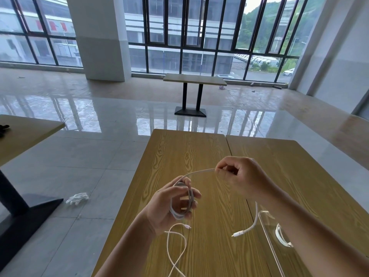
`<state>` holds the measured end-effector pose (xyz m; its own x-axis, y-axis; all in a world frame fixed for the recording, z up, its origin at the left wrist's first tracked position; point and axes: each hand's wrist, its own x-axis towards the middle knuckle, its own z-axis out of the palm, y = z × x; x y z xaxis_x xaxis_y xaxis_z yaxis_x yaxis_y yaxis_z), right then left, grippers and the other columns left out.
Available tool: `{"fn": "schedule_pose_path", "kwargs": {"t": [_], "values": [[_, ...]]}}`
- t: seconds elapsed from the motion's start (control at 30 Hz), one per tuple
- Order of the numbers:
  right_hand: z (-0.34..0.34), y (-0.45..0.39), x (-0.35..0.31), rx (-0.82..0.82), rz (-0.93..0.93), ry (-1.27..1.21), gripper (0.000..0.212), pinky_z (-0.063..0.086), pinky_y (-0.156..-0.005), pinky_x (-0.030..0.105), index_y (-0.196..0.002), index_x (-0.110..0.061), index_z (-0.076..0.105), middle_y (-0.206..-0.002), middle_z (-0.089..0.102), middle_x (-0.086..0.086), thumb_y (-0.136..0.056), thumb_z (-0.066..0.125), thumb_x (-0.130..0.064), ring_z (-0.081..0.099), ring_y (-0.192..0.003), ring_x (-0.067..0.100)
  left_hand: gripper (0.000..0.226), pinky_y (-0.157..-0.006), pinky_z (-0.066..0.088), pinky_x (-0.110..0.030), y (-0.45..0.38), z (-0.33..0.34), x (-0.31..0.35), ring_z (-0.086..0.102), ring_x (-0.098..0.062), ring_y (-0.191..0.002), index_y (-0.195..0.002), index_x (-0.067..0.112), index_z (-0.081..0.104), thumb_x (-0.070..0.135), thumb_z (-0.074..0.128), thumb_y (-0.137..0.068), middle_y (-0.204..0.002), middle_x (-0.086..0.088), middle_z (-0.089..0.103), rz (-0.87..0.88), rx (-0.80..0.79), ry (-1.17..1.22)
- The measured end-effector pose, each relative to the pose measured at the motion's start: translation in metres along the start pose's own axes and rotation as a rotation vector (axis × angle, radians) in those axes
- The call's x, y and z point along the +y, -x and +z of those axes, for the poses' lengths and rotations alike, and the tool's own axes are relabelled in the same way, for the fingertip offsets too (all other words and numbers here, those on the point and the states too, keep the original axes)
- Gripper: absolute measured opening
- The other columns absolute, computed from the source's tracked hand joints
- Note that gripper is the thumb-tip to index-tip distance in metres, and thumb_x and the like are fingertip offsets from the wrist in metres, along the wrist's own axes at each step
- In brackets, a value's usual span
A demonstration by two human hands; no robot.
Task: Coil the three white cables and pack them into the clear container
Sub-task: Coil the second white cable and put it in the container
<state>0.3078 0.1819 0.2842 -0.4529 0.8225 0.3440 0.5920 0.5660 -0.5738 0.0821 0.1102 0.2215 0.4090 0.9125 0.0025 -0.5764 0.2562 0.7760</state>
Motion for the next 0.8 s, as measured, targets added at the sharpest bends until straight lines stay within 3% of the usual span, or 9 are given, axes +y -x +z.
{"fn": "schedule_pose_path", "kwargs": {"t": [0.13,0.3,0.5,0.57,0.7,0.8], "values": [[-0.004,0.007,0.008,0.091,0.104,-0.034,0.023,0.045,-0.051,0.01,-0.091,-0.043,0.068,-0.062,0.061,-0.009,-0.09,0.07,-0.02,0.055,-0.053,-0.002,0.018,-0.054,0.054,-0.034,0.001,-0.002,0.004,0.064,-0.03,-0.072,-0.097,0.011,0.058,0.017,0.064,-0.081,-0.096,-0.021,0.067,0.111,0.189,0.067],[0.015,0.019,0.0,0.038,0.184,-0.013,0.019,0.044,-0.048,0.01,-0.09,-0.033,0.075,-0.063,0.065,-0.009,-0.092,0.068,-0.016,0.058,-0.053,-0.004,0.025,-0.067,0.061,-0.042,-0.011,0.001,0.002,0.071,-0.034,-0.086,-0.116,0.021,0.063,0.024,0.054,-0.093,-0.105,-0.022,0.071,0.221,0.347,0.129],[0.032,0.025,-0.013,-0.09,0.335,-0.062,0.018,0.045,-0.051,0.006,-0.105,-0.024,0.075,-0.079,0.069,-0.009,-0.095,0.062,-0.017,0.063,-0.059,-0.007,0.016,-0.066,0.06,-0.044,-0.026,0.006,0.002,0.07,-0.034,-0.1,-0.105,0.015,0.061,0.018,0.045,-0.103,-0.108,-0.023,0.072,0.29,0.524,0.16],[0.038,0.028,-0.018,-0.126,0.383,-0.127,0.018,0.043,-0.049,0.005,-0.109,-0.024,0.074,-0.084,0.071,-0.007,-0.096,0.062,-0.019,0.062,-0.059,-0.012,0.014,-0.064,0.06,-0.043,-0.03,0.005,0.002,0.072,-0.032,-0.095,-0.103,0.013,0.058,0.014,0.043,-0.102,-0.104,-0.023,0.073,0.319,0.584,0.121],[0.043,0.034,-0.025,-0.174,0.453,-0.295,0.025,0.04,-0.043,0.014,-0.114,-0.03,0.069,-0.08,0.076,0.0,-0.096,0.061,-0.014,0.05,-0.041,0.0,0.013,-0.061,0.061,-0.04,-0.036,0.001,0.001,0.075,-0.033,-0.083,-0.1,0.014,0.056,0.012,0.043,-0.099,-0.086,-0.016,0.076,0.347,0.675,0.084],[0.039,0.036,-0.028,-0.215,0.52,-0.533,0.033,0.045,-0.043,0.023,-0.108,-0.031,0.071,-0.081,0.078,0.003,-0.094,0.059,-0.005,0.05,-0.047,0.01,0.011,-0.063,0.06,-0.043,-0.038,-0.004,0.002,0.075,-0.034,-0.08,-0.102,0.014,0.055,0.014,0.045,-0.1,-0.081,-0.017,0.073,0.353,0.706,0.156]]}}
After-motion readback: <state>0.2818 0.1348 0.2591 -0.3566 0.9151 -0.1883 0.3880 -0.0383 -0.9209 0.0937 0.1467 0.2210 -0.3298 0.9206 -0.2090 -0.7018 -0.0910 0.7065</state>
